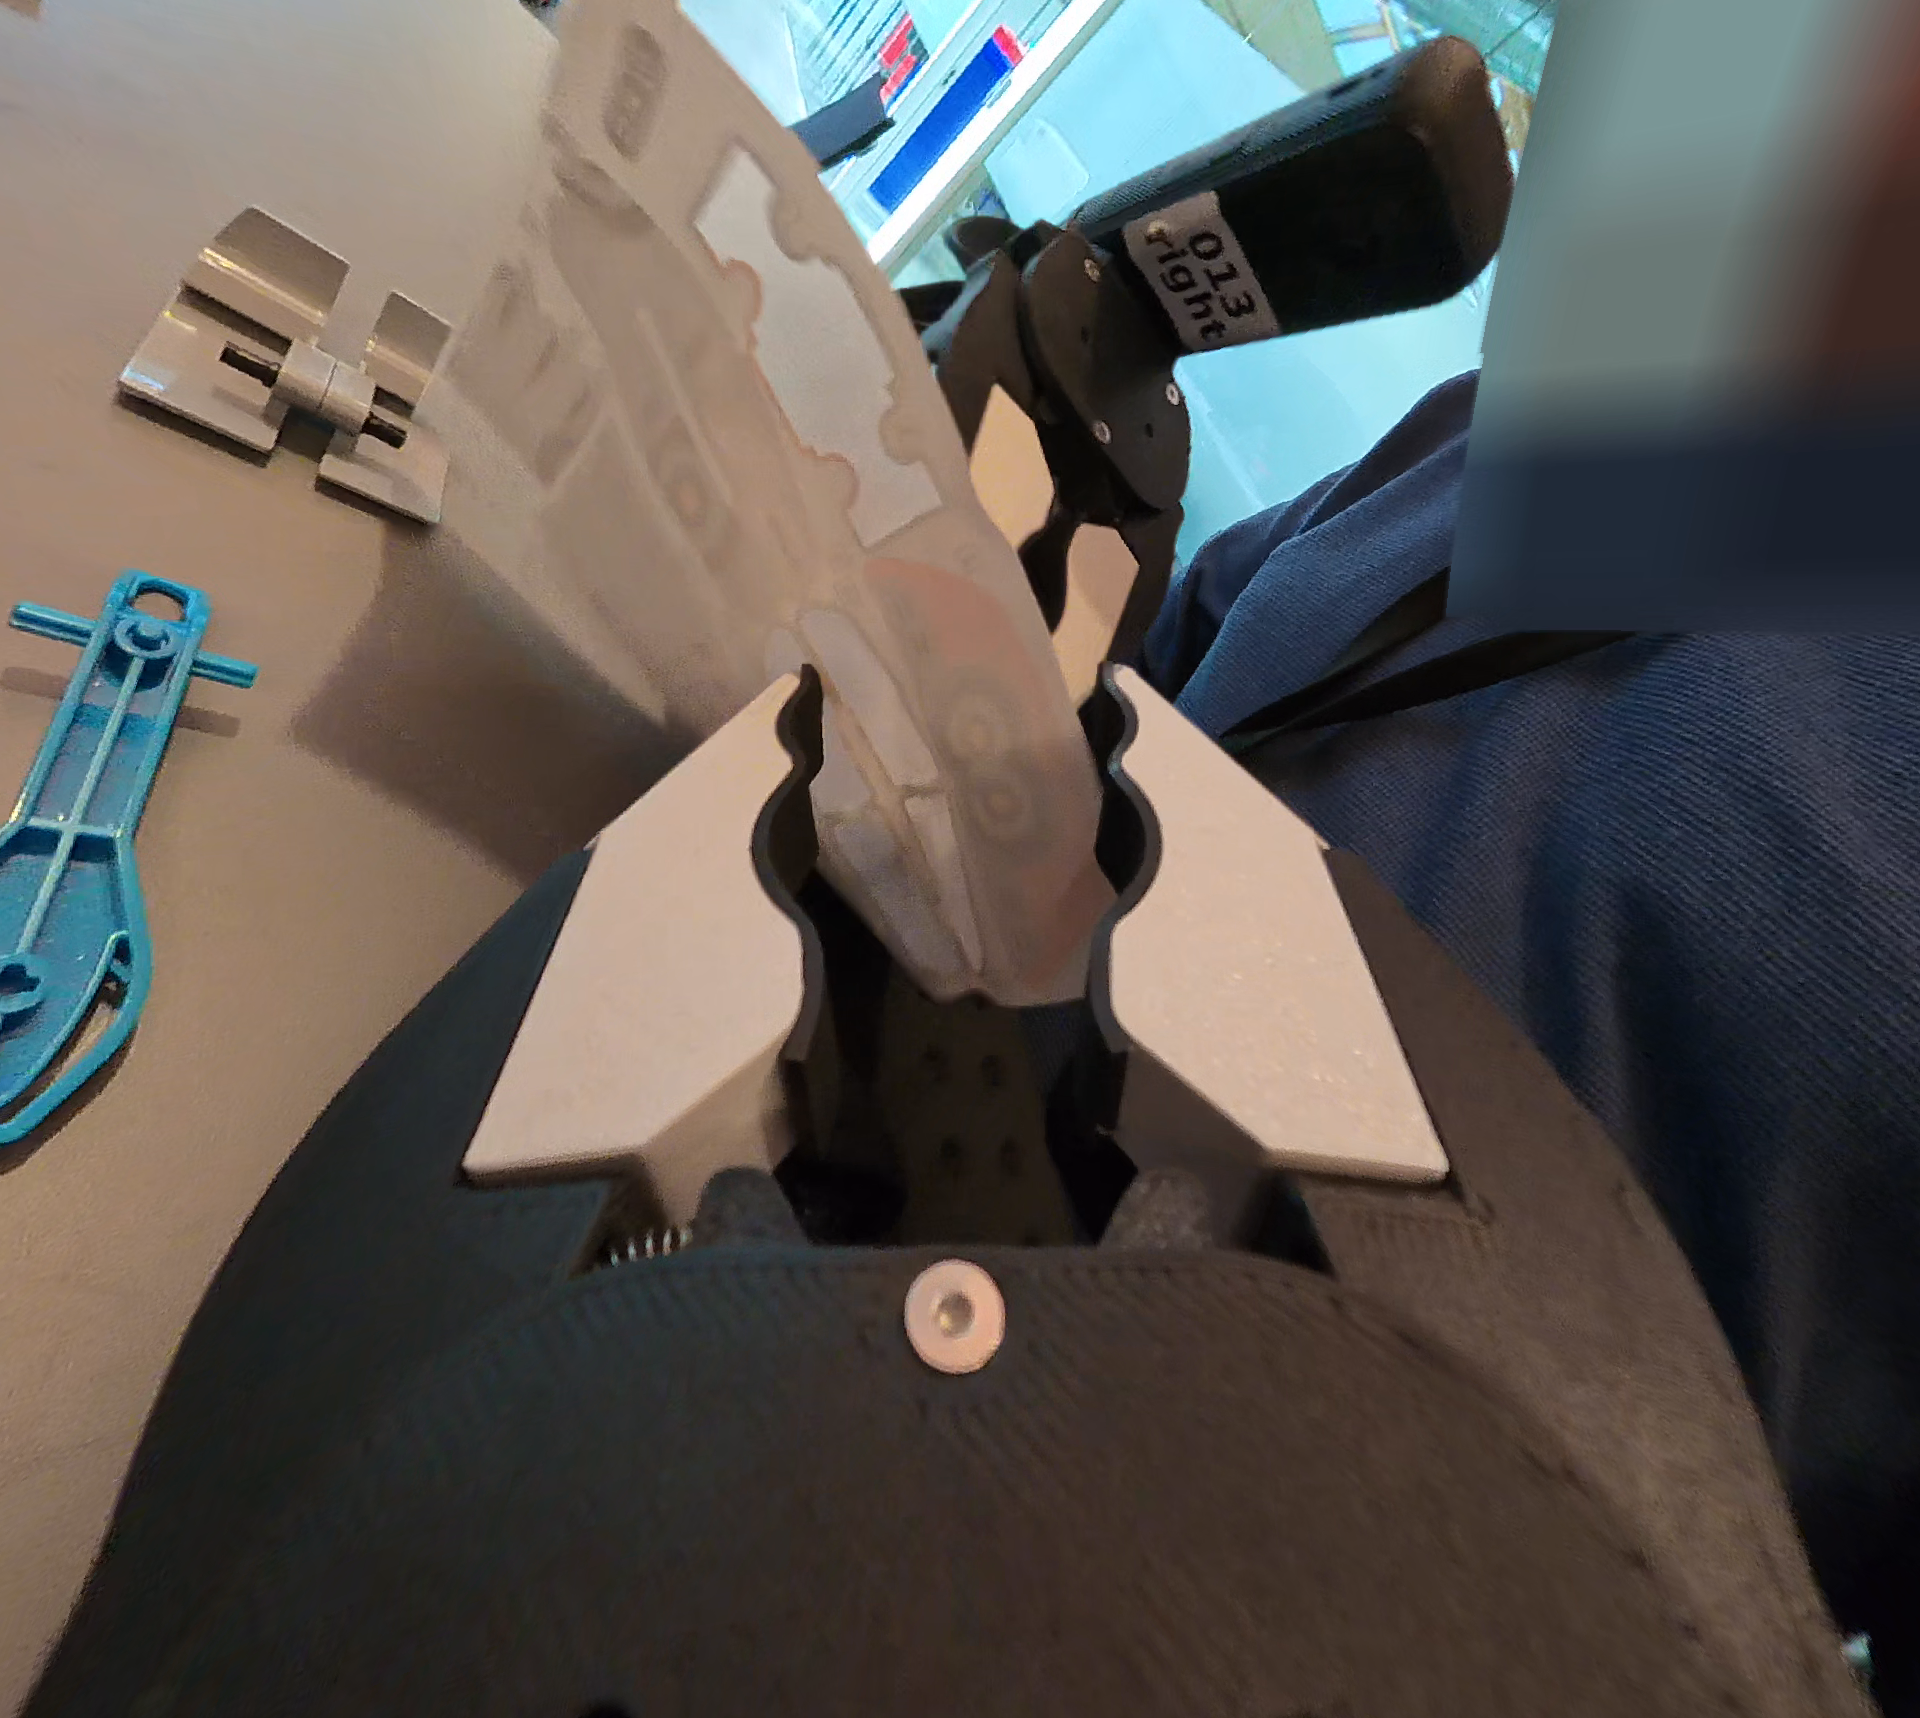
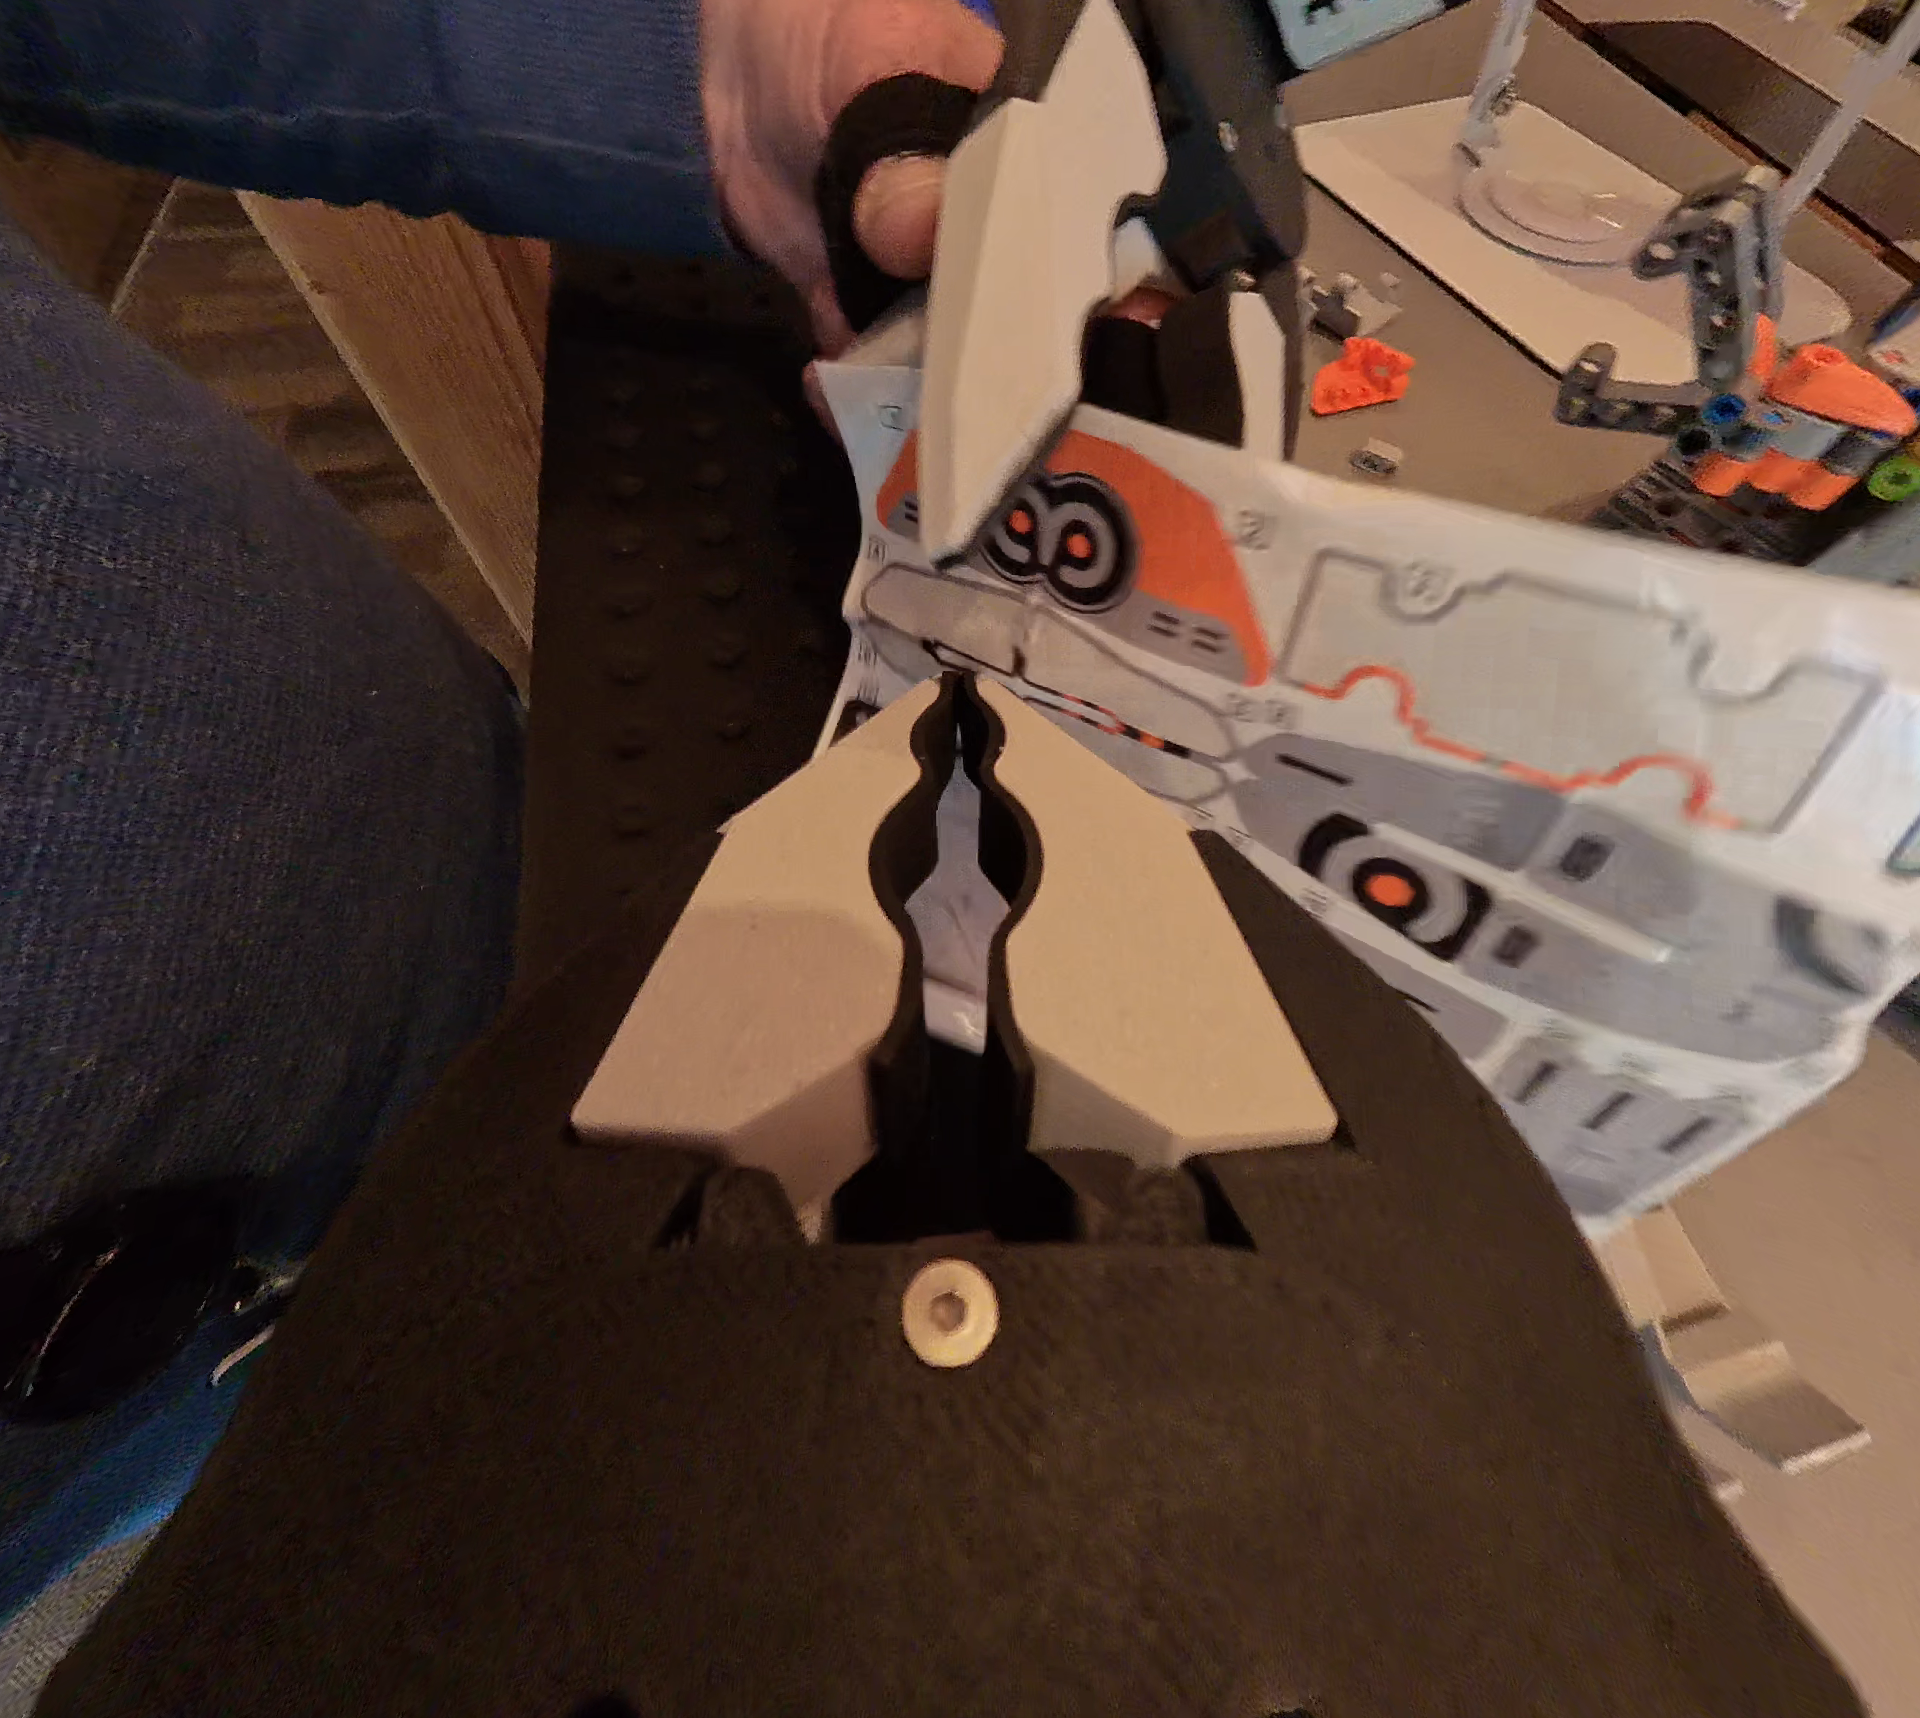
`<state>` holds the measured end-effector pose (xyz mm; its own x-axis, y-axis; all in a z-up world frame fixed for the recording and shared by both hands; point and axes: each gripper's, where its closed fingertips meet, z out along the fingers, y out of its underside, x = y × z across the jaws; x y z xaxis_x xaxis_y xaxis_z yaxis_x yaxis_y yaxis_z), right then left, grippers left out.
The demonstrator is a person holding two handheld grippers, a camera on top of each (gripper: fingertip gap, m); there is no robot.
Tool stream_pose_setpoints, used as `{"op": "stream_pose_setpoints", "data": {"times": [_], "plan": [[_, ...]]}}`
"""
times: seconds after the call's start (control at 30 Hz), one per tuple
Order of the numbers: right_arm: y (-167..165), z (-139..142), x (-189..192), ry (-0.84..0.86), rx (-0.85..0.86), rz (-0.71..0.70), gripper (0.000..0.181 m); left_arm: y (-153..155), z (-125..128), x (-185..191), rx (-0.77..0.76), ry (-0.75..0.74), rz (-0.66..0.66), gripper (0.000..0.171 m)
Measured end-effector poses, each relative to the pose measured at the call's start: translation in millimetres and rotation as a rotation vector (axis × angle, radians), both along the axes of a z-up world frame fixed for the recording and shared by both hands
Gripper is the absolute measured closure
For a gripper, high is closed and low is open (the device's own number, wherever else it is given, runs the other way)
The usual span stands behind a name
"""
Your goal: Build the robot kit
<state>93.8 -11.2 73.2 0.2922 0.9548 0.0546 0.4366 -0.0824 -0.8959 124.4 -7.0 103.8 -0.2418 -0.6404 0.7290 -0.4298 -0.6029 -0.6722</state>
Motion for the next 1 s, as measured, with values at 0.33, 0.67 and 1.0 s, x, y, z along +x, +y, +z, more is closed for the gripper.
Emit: {"op": "stream_pose_setpoints", "data": {"times": [0.33,0.67,1.0], "plan": [[-11.8,-21.7,-10.6,-0.148,0.024,0.073,0.181,3.0,-15.8,7.0,0.034,0.079,-0.008,0.171],[-12.1,-20.6,29.3,-0.148,0.02,-0.097,0.18,-4.8,-33.1,6.9,-0.033,0.231,0.068,0.171],[-25.5,-39.4,22.9,-0.321,0.242,-0.043,0.181,-15.2,-43.6,19.4,-0.046,0.25,-0.105,0.142]]}}
